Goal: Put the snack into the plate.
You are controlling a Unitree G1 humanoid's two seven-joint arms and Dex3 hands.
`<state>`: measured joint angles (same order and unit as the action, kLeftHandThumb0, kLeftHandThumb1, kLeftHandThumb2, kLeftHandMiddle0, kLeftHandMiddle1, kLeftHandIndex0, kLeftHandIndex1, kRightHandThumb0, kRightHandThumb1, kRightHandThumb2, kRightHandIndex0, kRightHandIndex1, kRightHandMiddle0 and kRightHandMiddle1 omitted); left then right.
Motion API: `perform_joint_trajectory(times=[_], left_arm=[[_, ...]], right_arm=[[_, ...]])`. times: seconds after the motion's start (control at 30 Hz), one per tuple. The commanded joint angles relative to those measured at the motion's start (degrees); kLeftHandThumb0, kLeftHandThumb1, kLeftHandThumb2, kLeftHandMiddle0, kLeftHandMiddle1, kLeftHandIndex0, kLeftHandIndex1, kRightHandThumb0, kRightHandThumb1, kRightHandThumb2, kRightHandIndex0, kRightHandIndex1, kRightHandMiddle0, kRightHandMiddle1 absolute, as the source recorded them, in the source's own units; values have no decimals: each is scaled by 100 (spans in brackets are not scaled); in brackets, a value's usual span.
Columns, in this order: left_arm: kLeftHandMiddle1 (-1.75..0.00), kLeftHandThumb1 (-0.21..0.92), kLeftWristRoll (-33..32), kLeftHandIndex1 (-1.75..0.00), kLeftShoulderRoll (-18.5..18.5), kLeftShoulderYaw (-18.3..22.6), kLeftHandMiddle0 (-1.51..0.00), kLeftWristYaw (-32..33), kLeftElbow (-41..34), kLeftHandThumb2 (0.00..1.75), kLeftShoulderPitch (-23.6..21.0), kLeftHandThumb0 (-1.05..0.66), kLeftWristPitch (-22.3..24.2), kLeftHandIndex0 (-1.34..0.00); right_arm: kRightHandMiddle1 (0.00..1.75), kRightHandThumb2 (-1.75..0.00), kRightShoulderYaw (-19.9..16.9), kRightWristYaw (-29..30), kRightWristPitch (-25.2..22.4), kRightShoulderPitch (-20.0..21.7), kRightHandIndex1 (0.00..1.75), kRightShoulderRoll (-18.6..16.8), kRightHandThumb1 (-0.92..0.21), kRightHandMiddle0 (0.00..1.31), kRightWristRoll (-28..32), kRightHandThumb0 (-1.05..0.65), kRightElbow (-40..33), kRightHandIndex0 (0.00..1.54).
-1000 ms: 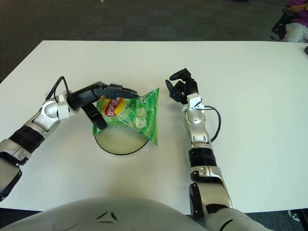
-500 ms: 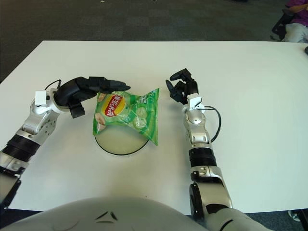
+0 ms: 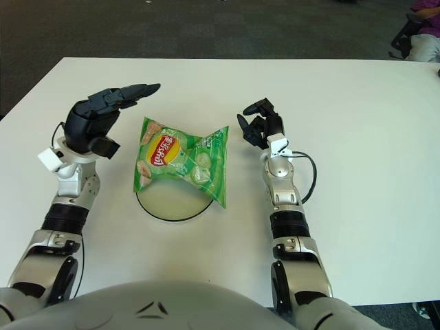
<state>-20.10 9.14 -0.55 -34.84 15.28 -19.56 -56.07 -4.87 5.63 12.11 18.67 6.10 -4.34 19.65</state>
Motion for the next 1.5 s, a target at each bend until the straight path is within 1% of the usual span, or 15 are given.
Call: perform_joint_trajectory(times=[0.0,0.13,0.3,0.37,0.43,0.5,0.6,0.7,0.8,0.93,1.03,1.23,1.3,1.4,1.47], left_arm=[[-4,92,258,-10,-193,123,-83,290,143,97,-156,-67,-145,-80],[-4,92,375,-10,-253,126,-84,378,117,97,-138,-67,-205,-81],[-3,92,516,-13,-355,50,-86,470,15,95,-18,-66,-440,-87],[-3,92,1145,-13,-720,43,-86,811,-266,94,232,-65,-518,-89],[-3,92,2085,-14,-1237,153,-87,1322,-652,93,523,-64,-440,-90],[-3,92,2644,-14,-1451,234,-87,1629,-713,91,556,-64,-469,-90],[-2,92,3843,-14,-1990,280,-87,2286,-1012,87,716,-64,-214,-90],[-2,92,4899,-13,-2348,320,-87,2864,-1326,83,872,-63,-2,-89],[-2,92,5750,-12,-2649,146,-87,3499,-1705,81,1072,-63,569,-85],[-1,92,6264,-10,-2989,-118,-87,4214,-2181,78,1415,-62,1379,-83],[-1,92,6491,-11,-2999,-292,-87,4845,-2316,76,1504,-60,1645,-84],[-1,92,6702,-18,-2661,-595,-89,5709,-2496,73,1421,-57,1987,-90],[0,92,6766,-41,-2552,-699,-90,5905,-2577,72,1393,-57,2170,-84],[0,92,6929,-59,-2427,-857,-92,6178,-2763,71,1358,-56,2492,-79],[0,92,6971,-66,-2339,-966,-93,6317,-2821,70,1315,-55,2686,-78]], right_arm=[[155,-43,-8,29,43,16,175,50,-86,42,-34,-36,42,76],[155,-43,-10,27,56,20,175,51,-86,42,-30,-36,59,76],[155,-43,-14,20,75,16,175,54,-86,42,-24,-36,66,77],[155,-43,-12,15,83,14,175,57,-86,42,-22,-36,65,77],[155,-43,-11,11,88,15,175,60,-86,42,-22,-36,69,77],[155,-43,-7,8,91,7,175,57,-86,42,-24,-36,61,77],[156,-43,-3,7,95,-3,175,53,-86,42,-25,-36,53,77],[156,-43,-2,3,96,-1,175,54,-86,42,-24,-36,57,77],[156,-43,-4,-4,89,-3,175,61,-86,42,-19,-36,44,77],[156,-43,-3,-7,87,-3,175,58,-86,41,-17,-36,40,77],[156,-43,-5,-11,89,-1,175,56,-86,41,-11,-36,42,77],[156,-43,3,-12,91,-6,175,44,-86,41,-8,-36,29,77],[156,-44,7,-9,91,-10,175,38,-86,41,-9,-36,24,77],[156,-44,7,-13,87,-10,175,34,-86,41,-1,-36,21,77],[156,-44,5,-17,85,-10,175,33,-86,41,6,-36,20,77]])
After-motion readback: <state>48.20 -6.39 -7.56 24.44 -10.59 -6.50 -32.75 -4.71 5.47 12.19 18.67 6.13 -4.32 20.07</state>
